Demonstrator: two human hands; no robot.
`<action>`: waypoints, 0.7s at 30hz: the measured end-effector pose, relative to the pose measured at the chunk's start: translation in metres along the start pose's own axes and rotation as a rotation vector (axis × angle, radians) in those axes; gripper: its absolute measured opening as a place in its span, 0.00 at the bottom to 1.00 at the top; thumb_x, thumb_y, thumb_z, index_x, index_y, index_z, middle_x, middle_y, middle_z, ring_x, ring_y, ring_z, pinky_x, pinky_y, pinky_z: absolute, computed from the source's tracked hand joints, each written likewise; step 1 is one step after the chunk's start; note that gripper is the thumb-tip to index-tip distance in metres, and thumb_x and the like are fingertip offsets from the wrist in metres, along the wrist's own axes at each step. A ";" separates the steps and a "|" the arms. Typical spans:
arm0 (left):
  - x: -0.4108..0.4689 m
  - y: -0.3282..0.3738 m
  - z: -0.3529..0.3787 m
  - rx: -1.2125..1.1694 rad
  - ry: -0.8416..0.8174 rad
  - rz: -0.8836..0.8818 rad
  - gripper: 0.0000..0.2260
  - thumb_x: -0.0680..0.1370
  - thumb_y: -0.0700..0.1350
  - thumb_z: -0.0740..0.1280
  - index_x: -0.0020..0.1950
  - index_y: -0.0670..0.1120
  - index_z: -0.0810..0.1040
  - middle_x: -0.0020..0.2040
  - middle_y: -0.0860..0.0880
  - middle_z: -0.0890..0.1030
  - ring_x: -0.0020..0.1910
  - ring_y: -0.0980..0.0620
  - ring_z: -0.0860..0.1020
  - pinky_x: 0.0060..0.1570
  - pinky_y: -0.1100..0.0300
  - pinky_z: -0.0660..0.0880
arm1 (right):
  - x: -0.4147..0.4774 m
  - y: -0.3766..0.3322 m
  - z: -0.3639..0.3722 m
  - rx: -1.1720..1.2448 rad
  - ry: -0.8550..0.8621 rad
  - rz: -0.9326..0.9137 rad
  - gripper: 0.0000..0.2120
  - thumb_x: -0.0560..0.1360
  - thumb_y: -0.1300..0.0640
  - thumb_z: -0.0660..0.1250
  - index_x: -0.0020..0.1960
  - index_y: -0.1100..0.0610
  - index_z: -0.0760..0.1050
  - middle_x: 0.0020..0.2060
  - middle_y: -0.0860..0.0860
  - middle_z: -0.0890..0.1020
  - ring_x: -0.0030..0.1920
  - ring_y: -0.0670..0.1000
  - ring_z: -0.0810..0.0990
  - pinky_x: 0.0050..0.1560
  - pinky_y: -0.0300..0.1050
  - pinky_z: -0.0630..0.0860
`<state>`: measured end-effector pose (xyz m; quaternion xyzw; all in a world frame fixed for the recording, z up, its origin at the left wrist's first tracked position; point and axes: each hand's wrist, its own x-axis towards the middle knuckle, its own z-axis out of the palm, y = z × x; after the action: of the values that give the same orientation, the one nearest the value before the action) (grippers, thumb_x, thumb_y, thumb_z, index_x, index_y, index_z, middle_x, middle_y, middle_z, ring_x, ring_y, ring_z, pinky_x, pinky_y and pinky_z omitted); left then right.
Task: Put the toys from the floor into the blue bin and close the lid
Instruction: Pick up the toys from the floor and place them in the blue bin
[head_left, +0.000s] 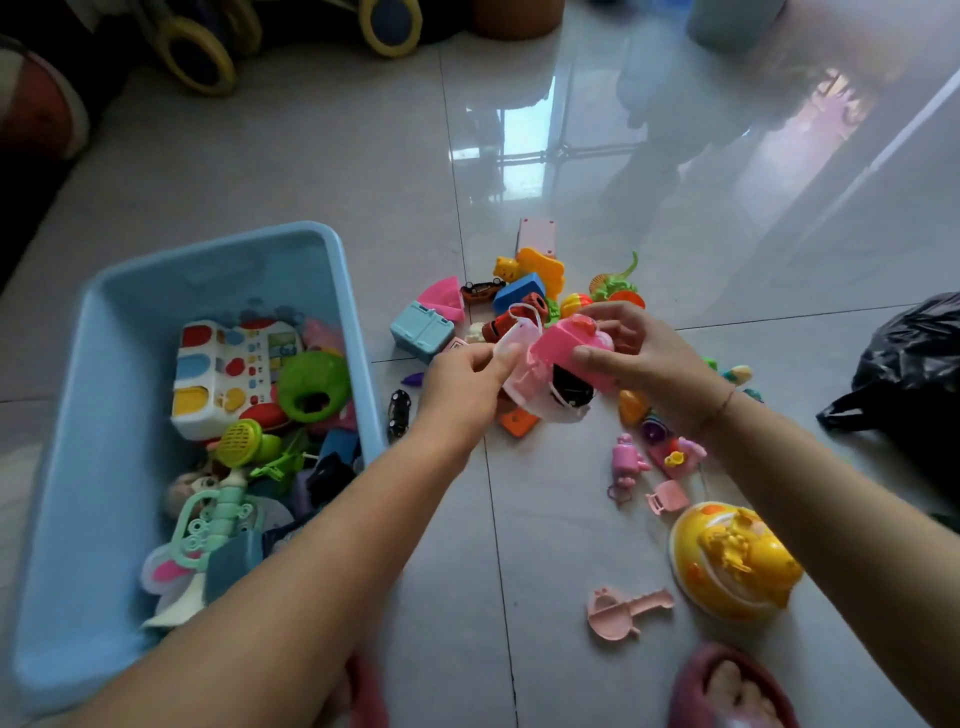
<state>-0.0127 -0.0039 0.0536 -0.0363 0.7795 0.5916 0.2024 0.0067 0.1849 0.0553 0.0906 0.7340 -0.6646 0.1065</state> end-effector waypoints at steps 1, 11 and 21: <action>-0.007 0.007 -0.012 -0.031 0.013 0.016 0.12 0.79 0.49 0.63 0.47 0.43 0.82 0.45 0.43 0.84 0.47 0.44 0.82 0.50 0.48 0.80 | -0.001 -0.012 0.009 0.022 -0.024 -0.013 0.24 0.64 0.54 0.77 0.57 0.51 0.73 0.53 0.53 0.79 0.48 0.48 0.81 0.39 0.37 0.78; -0.071 0.009 -0.174 0.006 0.312 0.046 0.10 0.76 0.52 0.66 0.39 0.53 0.84 0.36 0.50 0.85 0.34 0.53 0.83 0.37 0.56 0.79 | 0.008 -0.080 0.156 -0.128 -0.256 -0.172 0.22 0.68 0.57 0.75 0.59 0.52 0.72 0.53 0.50 0.77 0.51 0.51 0.80 0.45 0.42 0.81; -0.070 -0.050 -0.208 -0.051 0.399 -0.120 0.32 0.73 0.59 0.65 0.72 0.46 0.65 0.68 0.46 0.73 0.64 0.50 0.73 0.63 0.53 0.70 | 0.022 -0.056 0.185 -0.437 -0.268 -0.295 0.34 0.69 0.56 0.73 0.71 0.52 0.62 0.66 0.52 0.70 0.66 0.48 0.69 0.68 0.45 0.66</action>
<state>0.0091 -0.2270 0.0785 -0.2039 0.7855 0.5790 0.0779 -0.0234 -0.0048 0.0857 -0.1307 0.8443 -0.5052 0.1218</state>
